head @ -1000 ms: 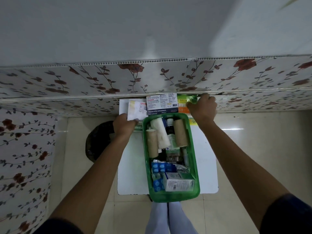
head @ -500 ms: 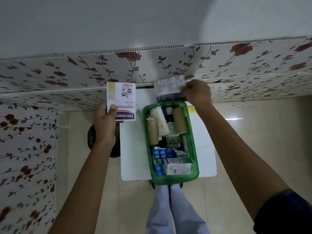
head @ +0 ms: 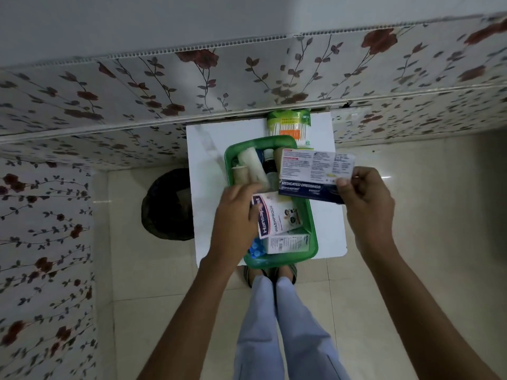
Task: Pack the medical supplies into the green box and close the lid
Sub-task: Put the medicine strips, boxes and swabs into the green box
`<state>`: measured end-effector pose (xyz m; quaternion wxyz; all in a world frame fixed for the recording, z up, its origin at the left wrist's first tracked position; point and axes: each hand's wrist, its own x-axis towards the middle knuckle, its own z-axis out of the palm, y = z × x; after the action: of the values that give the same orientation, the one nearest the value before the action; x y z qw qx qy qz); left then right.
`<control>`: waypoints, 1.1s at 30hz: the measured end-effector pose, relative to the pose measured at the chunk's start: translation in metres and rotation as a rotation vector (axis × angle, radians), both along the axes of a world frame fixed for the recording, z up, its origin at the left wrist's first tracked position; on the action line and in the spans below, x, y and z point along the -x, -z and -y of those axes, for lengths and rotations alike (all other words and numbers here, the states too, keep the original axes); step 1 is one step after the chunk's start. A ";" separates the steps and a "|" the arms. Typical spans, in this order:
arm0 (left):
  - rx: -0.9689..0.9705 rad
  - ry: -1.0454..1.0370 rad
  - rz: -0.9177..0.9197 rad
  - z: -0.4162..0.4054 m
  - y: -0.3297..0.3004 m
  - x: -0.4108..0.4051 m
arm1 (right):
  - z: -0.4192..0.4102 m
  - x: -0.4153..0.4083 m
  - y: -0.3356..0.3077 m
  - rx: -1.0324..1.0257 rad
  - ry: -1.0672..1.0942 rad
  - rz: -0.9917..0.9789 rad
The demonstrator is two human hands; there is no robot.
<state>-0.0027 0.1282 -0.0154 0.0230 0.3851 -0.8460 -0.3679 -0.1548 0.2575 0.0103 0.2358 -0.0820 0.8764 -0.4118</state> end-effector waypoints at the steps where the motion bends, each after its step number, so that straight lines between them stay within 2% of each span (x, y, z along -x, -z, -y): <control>1: 0.037 -0.041 -0.033 0.001 0.000 -0.003 | -0.001 -0.005 0.000 -0.006 -0.029 0.005; 4: 0.148 -0.061 -0.043 0.001 0.002 -0.014 | 0.000 -0.016 -0.002 -0.023 -0.105 0.008; 7: 0.206 -0.013 0.084 -0.003 0.009 -0.025 | 0.004 -0.022 -0.001 -0.063 -0.195 0.023; 10: 0.175 -0.162 0.033 -0.006 0.013 -0.031 | 0.010 -0.032 0.008 -0.110 -0.335 0.036; 11: 0.159 -0.216 0.003 -0.006 0.013 -0.031 | 0.013 -0.038 0.012 -0.136 -0.384 -0.011; 13: 0.162 -0.227 -0.032 -0.006 0.013 -0.031 | 0.018 -0.052 0.022 -0.255 -0.514 -0.237; 15: 0.220 -0.134 -0.009 -0.009 0.011 -0.028 | 0.020 -0.064 0.032 -0.420 -0.599 -0.467; 16: 0.245 -0.072 0.019 -0.012 0.010 -0.026 | 0.021 -0.066 0.035 -0.472 -0.599 -0.521; 20: 0.262 0.163 0.147 -0.020 0.012 -0.023 | 0.016 -0.067 0.042 -0.496 -0.654 -0.601; 26: 0.336 0.361 0.360 -0.029 0.021 -0.024 | 0.003 -0.068 0.048 -0.574 -0.851 -0.728; 31: 0.359 0.413 0.399 -0.027 0.017 -0.019 | 0.021 -0.064 0.036 -0.650 -0.957 -0.691; 33: 0.364 0.362 0.337 -0.018 0.016 -0.013 | 0.031 -0.052 0.031 -0.608 -0.977 -0.641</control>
<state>0.0098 0.1460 -0.0319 -0.1151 0.2733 -0.9448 -0.1391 -0.1030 0.2265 -0.0211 0.1354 -0.5189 0.8424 0.0533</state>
